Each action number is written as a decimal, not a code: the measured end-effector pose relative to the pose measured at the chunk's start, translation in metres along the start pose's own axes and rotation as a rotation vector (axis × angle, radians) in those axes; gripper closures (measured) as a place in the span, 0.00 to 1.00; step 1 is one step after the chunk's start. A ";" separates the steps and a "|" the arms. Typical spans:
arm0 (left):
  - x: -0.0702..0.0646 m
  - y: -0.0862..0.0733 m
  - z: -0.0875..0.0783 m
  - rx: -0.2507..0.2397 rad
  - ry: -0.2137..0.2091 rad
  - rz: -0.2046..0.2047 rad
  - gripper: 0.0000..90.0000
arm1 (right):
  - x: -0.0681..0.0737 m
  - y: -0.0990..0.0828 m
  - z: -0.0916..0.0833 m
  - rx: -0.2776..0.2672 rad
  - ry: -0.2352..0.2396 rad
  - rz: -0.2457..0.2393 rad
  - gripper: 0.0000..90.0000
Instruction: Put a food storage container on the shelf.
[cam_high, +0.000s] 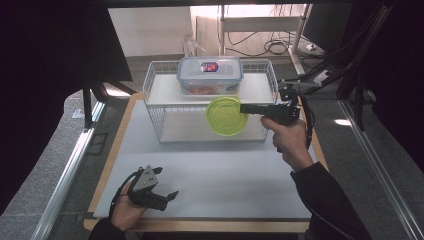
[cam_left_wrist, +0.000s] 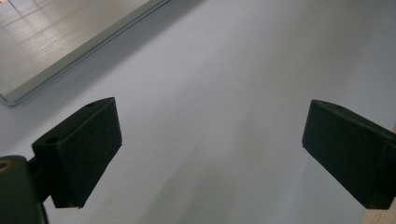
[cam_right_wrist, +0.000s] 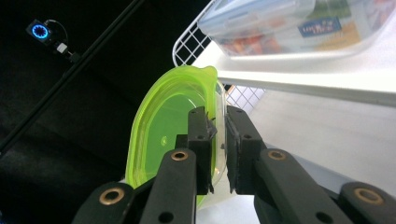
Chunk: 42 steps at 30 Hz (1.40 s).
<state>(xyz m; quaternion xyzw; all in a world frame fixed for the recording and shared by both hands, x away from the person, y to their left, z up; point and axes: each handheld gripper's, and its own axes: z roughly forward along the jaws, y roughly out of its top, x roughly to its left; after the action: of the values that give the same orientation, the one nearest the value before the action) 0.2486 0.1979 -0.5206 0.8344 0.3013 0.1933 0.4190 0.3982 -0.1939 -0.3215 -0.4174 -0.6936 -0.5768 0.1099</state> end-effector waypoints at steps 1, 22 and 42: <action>0.000 0.000 0.000 0.000 0.000 0.001 0.05 | 0.001 0.002 0.000 -0.001 -0.004 -0.001 0.91; 0.001 0.000 -0.001 -0.005 -0.003 -0.013 0.05 | 0.014 0.055 0.005 -0.059 -0.029 0.017 0.91; 0.001 -0.001 -0.001 -0.006 -0.013 -0.009 0.05 | 0.016 0.105 0.027 -0.140 -0.122 0.056 0.91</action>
<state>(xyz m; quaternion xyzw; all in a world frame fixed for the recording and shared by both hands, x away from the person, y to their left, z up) 0.2484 0.1991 -0.5206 0.8331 0.3019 0.1867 0.4242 0.4713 -0.1643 -0.2457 -0.4775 -0.6452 -0.5940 0.0540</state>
